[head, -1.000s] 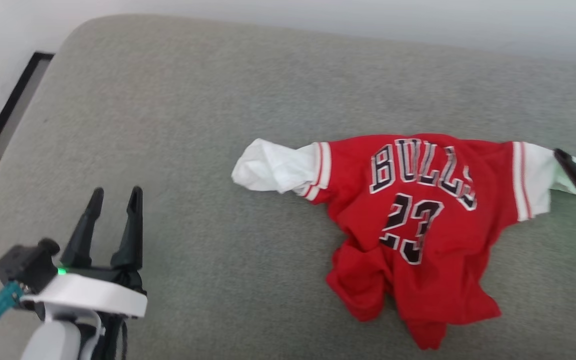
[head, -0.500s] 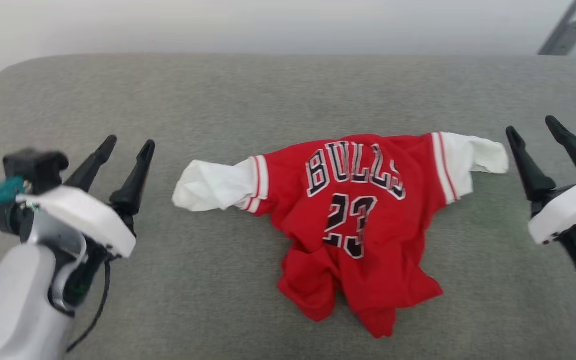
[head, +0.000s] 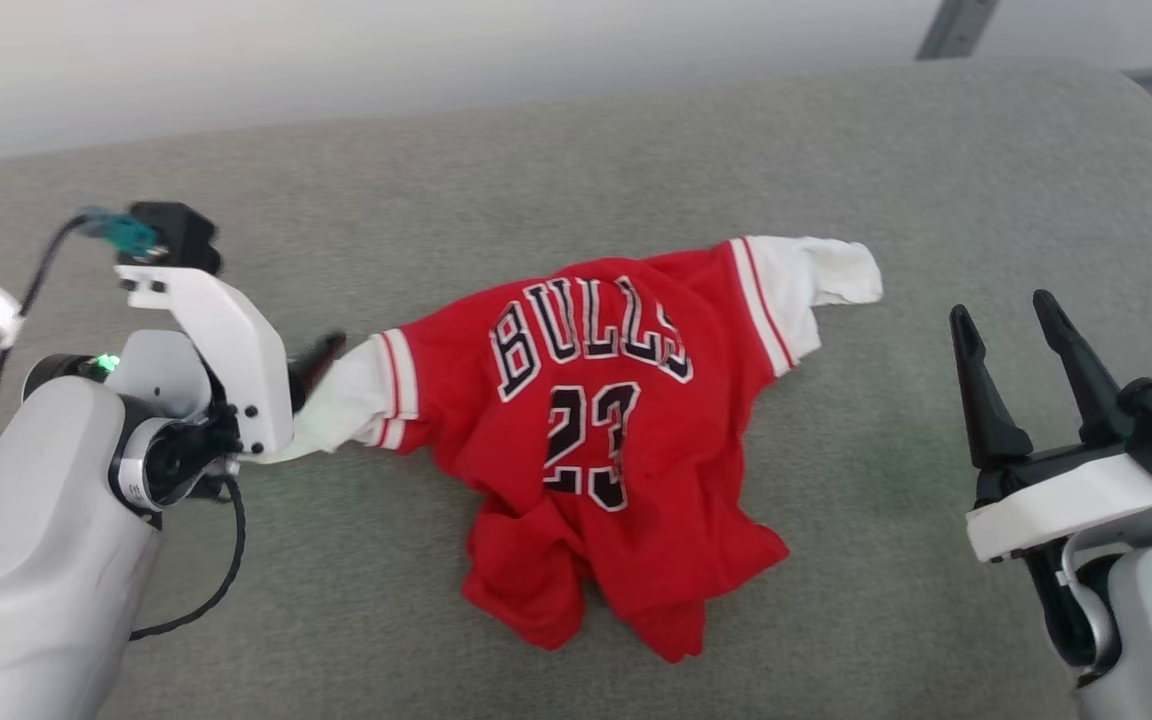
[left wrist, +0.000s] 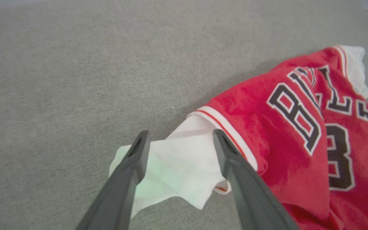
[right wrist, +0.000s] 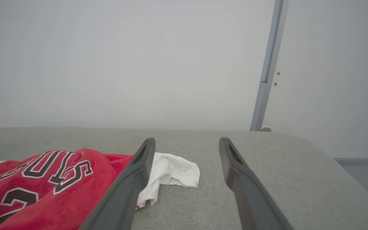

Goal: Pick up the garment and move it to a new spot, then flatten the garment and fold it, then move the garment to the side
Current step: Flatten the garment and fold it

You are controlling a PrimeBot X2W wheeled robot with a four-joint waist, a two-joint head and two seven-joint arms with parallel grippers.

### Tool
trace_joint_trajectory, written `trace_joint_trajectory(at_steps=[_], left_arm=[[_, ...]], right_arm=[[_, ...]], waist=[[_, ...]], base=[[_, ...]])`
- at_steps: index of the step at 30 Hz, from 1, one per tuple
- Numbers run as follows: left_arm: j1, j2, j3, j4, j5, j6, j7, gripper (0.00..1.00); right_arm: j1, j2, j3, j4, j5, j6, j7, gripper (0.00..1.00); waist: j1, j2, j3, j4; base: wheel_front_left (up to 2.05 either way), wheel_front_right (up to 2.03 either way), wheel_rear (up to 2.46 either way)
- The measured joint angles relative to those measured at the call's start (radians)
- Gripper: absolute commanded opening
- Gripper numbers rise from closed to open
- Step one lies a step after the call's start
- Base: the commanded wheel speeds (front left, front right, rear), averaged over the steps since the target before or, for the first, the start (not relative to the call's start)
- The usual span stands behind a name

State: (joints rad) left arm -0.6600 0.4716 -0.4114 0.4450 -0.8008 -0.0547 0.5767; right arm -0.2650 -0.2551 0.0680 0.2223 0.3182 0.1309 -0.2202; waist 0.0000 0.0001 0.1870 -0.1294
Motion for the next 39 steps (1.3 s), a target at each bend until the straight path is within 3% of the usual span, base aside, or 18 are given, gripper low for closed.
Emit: trace_joint_trajectory(at_steps=[8,14,15,16,22,30,35,36,37,38,39], left_arm=[[-0.047,0.023,-0.088,0.087,0.048,0.171,0.316,1.00],[-0.047,0.031,-0.113,0.076,0.063,0.195,0.365,1.00],[-0.047,0.031,-0.114,0.076,0.061,0.185,0.370,0.40],[-0.049,0.033,-0.114,0.074,0.056,0.176,0.374,0.00],[-0.047,0.049,-0.112,0.004,0.040,0.158,0.392,0.00],[0.132,0.148,-0.093,-0.326,-0.012,0.277,0.530,0.00],[0.263,0.197,-0.092,-0.465,-0.017,0.340,0.556,0.00],[0.280,0.199,-0.093,-0.473,-0.018,0.347,0.553,0.17],[0.293,0.201,-0.094,-0.479,-0.018,0.347,0.548,0.65],[0.301,0.201,-0.093,-0.483,-0.018,0.346,0.536,1.00],[0.304,0.198,-0.085,-0.483,-0.020,0.352,0.527,1.00]], right_arm=[[0.040,0.058,-0.016,-0.075,-0.024,0.000,0.046,1.00],[0.051,0.072,-0.030,-0.105,-0.023,0.000,0.053,1.00],[0.051,0.074,-0.032,-0.112,-0.024,0.000,0.053,1.00],[0.051,0.075,-0.032,-0.116,-0.024,0.000,0.053,1.00],[0.050,0.081,-0.038,-0.133,-0.022,0.000,0.053,1.00],[0.072,0.076,-0.074,-0.155,-0.028,0.000,0.069,1.00],[0.081,0.085,-0.082,-0.166,-0.032,0.000,0.081,1.00],[0.082,0.086,-0.080,-0.166,-0.032,0.000,0.085,1.00],[0.082,0.086,-0.079,-0.167,-0.032,0.000,0.086,1.00],[0.082,0.086,-0.078,-0.169,-0.032,0.000,0.088,1.00],[0.082,0.087,-0.076,-0.169,-0.032,0.000,0.089,1.00]], waist=[[0.0000,0.0000,0.040,-0.065],[0.0000,0.0000,0.064,-0.081],[0.0000,0.0000,0.067,-0.082],[0.0000,-0.0001,0.071,-0.083],[0.0000,0.0000,0.078,-0.079],[0.0000,0.0000,0.072,-0.056],[0.0000,0.0000,0.070,-0.041],[0.0000,-0.0001,0.070,-0.039],[0.0000,-0.0001,0.070,-0.037],[0.0000,0.0000,0.069,-0.035],[0.0000,-0.0001,0.068,-0.033]], base=[[0.00,0.00,0.00],[0.00,0.00,0.00],[0.00,0.00,0.00],[0.00,0.00,0.00],[0.00,0.00,0.00],[0.00,0.00,0.00],[0.00,0.00,0.00],[0.00,0.00,0.00],[0.00,0.00,0.00],[0.00,0.00,0.00],[0.00,0.00,0.00]])
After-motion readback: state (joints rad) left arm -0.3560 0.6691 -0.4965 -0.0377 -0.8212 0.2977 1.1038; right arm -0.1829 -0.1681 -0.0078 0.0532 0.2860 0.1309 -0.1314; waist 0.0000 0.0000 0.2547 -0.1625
